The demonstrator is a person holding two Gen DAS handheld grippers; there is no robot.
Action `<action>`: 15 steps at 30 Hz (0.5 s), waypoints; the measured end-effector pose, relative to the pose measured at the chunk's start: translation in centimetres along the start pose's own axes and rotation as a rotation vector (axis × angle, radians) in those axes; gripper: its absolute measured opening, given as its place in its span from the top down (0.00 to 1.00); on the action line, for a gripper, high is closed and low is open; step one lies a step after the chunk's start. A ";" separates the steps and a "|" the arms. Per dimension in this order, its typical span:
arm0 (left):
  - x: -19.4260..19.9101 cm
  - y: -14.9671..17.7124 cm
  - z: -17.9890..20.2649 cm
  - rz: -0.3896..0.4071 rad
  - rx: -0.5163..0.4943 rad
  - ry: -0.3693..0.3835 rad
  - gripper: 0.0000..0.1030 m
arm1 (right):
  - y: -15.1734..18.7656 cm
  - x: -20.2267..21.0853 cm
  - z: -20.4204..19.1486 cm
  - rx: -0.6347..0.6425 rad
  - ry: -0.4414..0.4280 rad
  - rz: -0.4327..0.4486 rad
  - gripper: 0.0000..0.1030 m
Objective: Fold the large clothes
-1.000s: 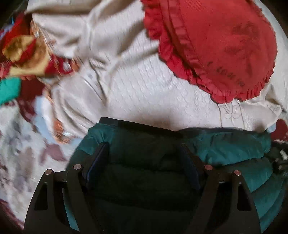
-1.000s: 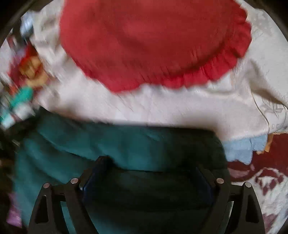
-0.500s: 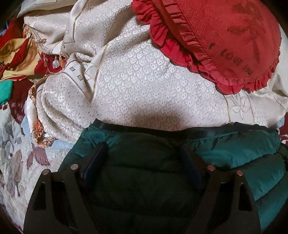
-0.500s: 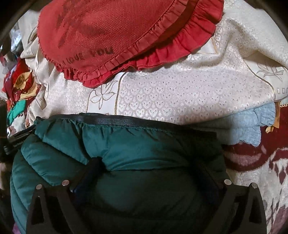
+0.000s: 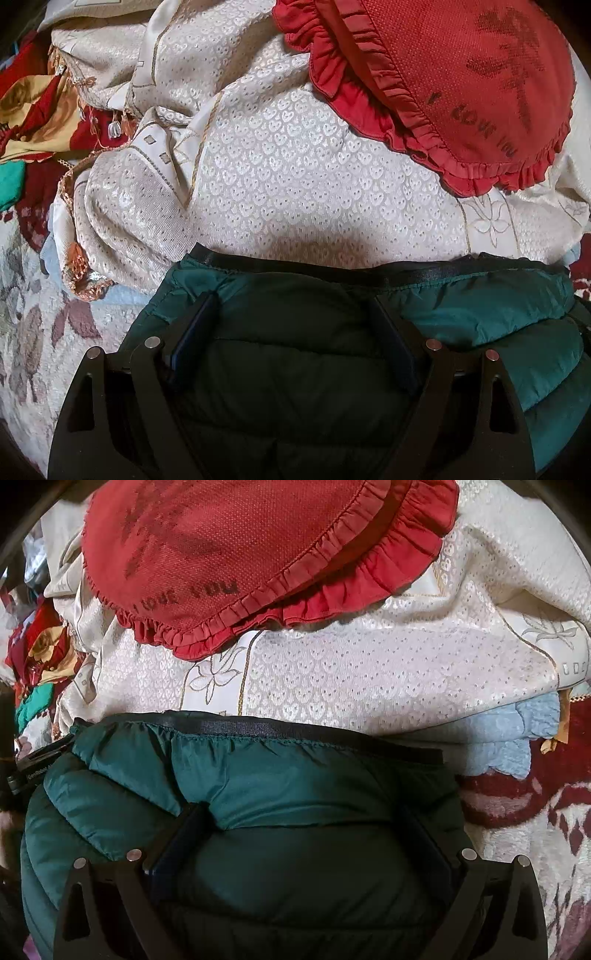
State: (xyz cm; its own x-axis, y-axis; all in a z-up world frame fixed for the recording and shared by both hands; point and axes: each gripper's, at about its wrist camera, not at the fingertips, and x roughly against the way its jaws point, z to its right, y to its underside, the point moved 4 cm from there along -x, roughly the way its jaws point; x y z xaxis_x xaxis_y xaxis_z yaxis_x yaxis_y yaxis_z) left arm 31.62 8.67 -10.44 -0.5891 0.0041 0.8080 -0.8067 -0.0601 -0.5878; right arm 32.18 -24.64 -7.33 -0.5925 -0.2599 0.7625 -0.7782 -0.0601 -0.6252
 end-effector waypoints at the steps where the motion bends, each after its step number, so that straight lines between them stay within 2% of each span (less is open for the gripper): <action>1: 0.0 0.0 0.0 0.000 0.000 0.000 0.18 | 0.0 0.1 0.0 0.003 0.005 0.003 0.01; 6: -0.1 -0.3 0.0 -0.018 -0.011 -0.016 0.17 | 0.1 0.7 -0.4 0.024 0.082 0.039 0.01; 8: 0.6 -0.6 -0.2 -0.040 -0.024 -0.037 0.17 | -0.1 1.6 -0.9 0.046 0.164 0.031 0.01; 10: 3.0 -0.7 -0.2 -0.034 -0.022 -0.057 0.21 | 0.0 3.6 -1.7 0.083 0.281 0.023 0.01; 11: 5.1 -0.7 -0.1 -0.014 0.001 -0.023 0.21 | 0.1 5.1 -2.5 0.109 0.312 0.034 0.01; 12: 7.9 -0.8 0.2 0.023 0.024 0.050 0.21 | 0.2 6.6 -3.3 0.134 0.310 0.061 0.01; 14: 12.3 -0.4 1.0 0.100 0.037 0.138 0.21 | 0.7 10.5 -5.5 0.180 0.242 0.163 0.01; 15: 14.1 0.2 1.7 0.130 0.027 0.153 0.21 | 1.1 11.6 -6.3 0.182 0.203 0.190 0.01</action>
State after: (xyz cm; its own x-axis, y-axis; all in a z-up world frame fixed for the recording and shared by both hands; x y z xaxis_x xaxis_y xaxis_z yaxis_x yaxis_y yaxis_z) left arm 23.16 7.02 0.91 -0.6899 0.1459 0.7090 -0.7232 -0.0964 -0.6839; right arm 23.12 -21.62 1.93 -0.7673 -0.0864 0.6354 -0.6104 -0.2051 -0.7651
